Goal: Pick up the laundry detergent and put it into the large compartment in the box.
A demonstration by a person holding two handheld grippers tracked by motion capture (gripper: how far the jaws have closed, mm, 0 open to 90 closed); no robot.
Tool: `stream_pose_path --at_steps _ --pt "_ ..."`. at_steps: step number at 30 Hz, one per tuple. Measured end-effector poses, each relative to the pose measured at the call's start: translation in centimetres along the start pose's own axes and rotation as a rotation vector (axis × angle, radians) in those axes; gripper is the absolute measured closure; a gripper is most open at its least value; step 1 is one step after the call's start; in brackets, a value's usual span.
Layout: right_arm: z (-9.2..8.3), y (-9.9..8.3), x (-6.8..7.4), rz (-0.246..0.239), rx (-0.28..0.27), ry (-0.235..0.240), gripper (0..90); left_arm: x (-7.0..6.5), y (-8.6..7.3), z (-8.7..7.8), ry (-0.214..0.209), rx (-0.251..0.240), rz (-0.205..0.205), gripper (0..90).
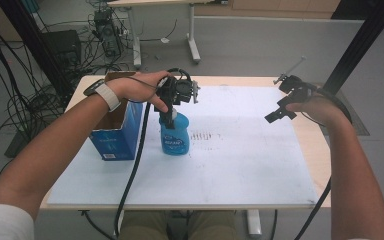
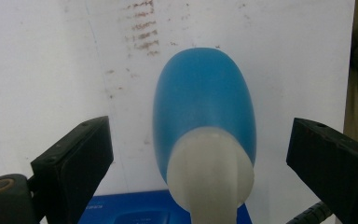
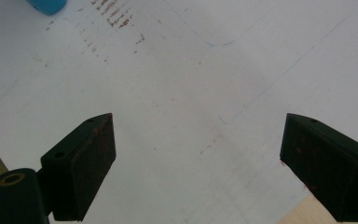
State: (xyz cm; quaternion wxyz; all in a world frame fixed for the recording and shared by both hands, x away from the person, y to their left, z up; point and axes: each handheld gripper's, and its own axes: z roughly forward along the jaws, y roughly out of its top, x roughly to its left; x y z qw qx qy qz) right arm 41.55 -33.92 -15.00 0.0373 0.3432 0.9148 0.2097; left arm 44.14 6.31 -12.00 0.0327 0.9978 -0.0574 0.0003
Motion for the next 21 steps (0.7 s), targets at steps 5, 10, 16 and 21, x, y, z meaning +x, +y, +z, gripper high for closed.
stream_pose_path --at_steps 5,10,16,21 --pt "0.06 0.08 0.01 -0.001 0.0 0.002 10.6 -0.01 -0.01 -0.02 0.002 0.002 -0.001 7.5" --pt "0.04 0.16 0.04 -0.004 0.002 0.0 10.6 -0.01 -0.07 -0.05 0.001 0.0 -0.002 7.5" --pt "-0.02 0.14 0.06 0.002 0.003 0.0 10.6 0.0 0.03 0.04 0.002 0.001 0.0 7.5" --pt "-0.04 0.04 0.0 -0.003 0.001 -0.001 10.6 0.0 0.09 0.06 0.001 0.002 0.0 7.5"
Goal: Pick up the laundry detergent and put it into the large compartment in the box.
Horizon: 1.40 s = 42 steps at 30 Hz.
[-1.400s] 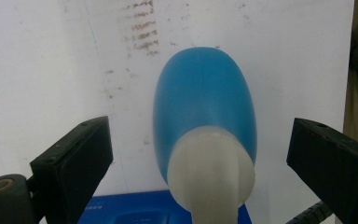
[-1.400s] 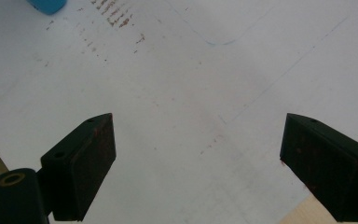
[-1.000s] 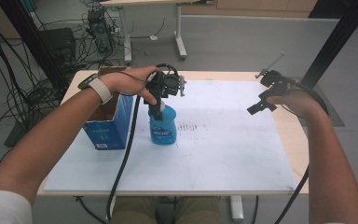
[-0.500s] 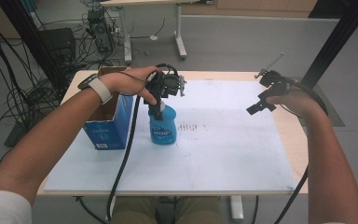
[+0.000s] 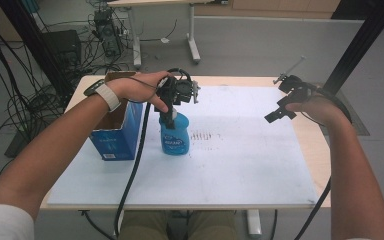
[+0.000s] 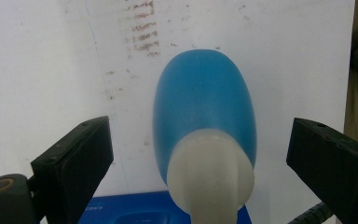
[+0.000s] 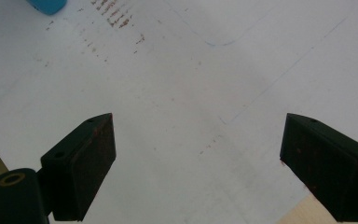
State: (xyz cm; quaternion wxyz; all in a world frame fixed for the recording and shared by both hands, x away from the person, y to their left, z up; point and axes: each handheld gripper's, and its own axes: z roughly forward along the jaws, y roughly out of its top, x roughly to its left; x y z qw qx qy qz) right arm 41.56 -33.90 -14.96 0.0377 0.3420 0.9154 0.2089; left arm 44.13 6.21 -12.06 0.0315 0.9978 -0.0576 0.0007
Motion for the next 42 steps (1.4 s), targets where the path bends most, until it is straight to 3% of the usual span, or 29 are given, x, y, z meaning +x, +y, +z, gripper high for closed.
stream_pose_path --at_steps 42 --pt "0.07 -0.01 -0.04 0.006 0.003 0.001 10.6 0.09 -0.14 0.1 -0.001 -0.006 0.001 7.5"
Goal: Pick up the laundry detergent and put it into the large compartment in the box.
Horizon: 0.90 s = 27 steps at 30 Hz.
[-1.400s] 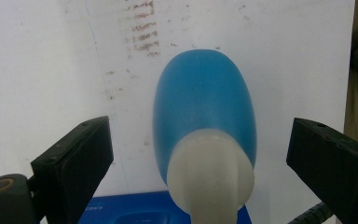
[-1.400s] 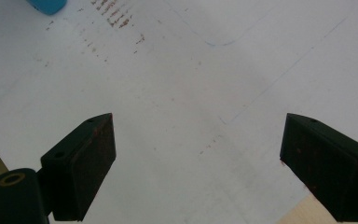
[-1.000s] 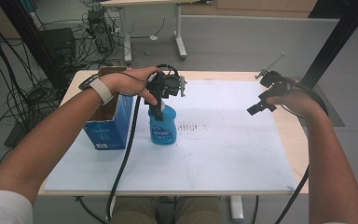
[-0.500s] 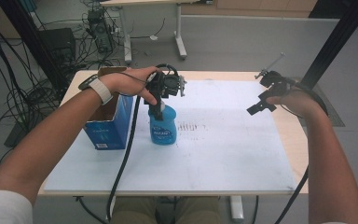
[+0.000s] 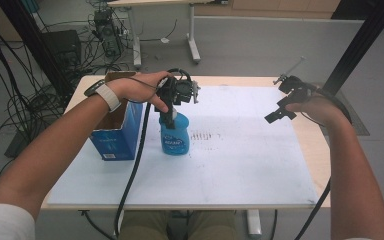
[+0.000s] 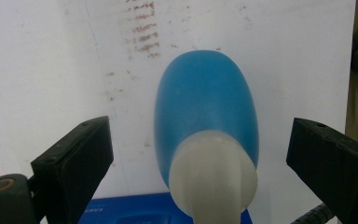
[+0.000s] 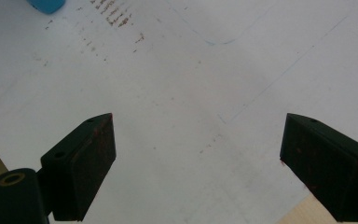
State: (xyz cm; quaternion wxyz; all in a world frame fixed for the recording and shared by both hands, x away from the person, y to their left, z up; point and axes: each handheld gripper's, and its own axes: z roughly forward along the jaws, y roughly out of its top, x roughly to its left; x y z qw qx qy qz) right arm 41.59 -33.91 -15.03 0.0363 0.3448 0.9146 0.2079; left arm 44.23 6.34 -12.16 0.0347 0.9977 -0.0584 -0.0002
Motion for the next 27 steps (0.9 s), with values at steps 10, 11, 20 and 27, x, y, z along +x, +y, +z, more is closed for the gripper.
stream_pose_path --at_steps 10,11,20,27 --pt "0.0 -0.2 0.0 0.001 -0.003 0.0 10.6 -0.1 0.0 0.2 0.007 -0.003 0.002 7.5" --pt "0.0 -0.2 0.0 0.002 -0.004 0.001 10.6 -0.1 0.0 0.2 0.009 -0.002 0.004 7.6" --pt "0.2 -0.6 -0.1 0.005 -0.007 0.005 10.6 -0.1 0.3 1.1 0.01 -0.002 0.008 7.6" --pt "0.5 -0.8 -0.2 0.011 -0.002 0.009 10.6 0.1 0.3 2.2 0.005 0.012 0.004 7.7"
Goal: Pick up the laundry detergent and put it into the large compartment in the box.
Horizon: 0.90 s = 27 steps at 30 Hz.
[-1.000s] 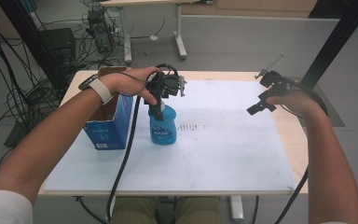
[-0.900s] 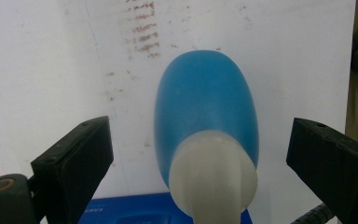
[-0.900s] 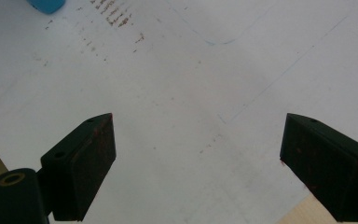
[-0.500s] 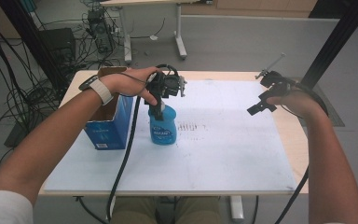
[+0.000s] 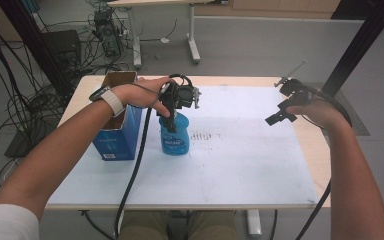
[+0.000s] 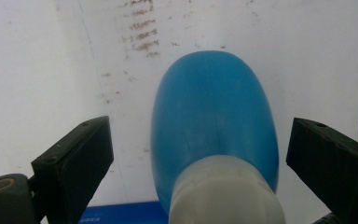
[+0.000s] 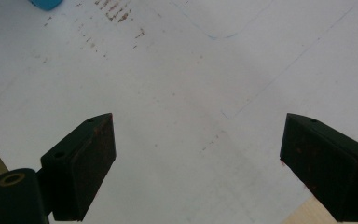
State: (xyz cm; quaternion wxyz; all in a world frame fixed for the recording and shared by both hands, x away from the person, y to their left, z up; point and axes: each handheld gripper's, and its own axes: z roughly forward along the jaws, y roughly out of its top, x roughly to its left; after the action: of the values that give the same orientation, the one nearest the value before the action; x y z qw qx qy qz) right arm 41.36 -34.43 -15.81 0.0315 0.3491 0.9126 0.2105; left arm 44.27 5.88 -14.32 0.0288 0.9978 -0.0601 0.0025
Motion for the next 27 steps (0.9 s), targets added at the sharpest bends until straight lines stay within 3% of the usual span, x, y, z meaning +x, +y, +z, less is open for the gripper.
stream_pose_path --at_steps 19,27 --pt "0.1 -0.3 0.0 0.005 -0.001 0.0 10.5 0.0 0.2 1.6 0.005 0.02 -0.003 8.3" --pt "0.0 -0.4 0.0 0.007 -0.002 -0.001 10.6 0.1 0.1 1.8 -0.007 0.012 0.001 14.6"
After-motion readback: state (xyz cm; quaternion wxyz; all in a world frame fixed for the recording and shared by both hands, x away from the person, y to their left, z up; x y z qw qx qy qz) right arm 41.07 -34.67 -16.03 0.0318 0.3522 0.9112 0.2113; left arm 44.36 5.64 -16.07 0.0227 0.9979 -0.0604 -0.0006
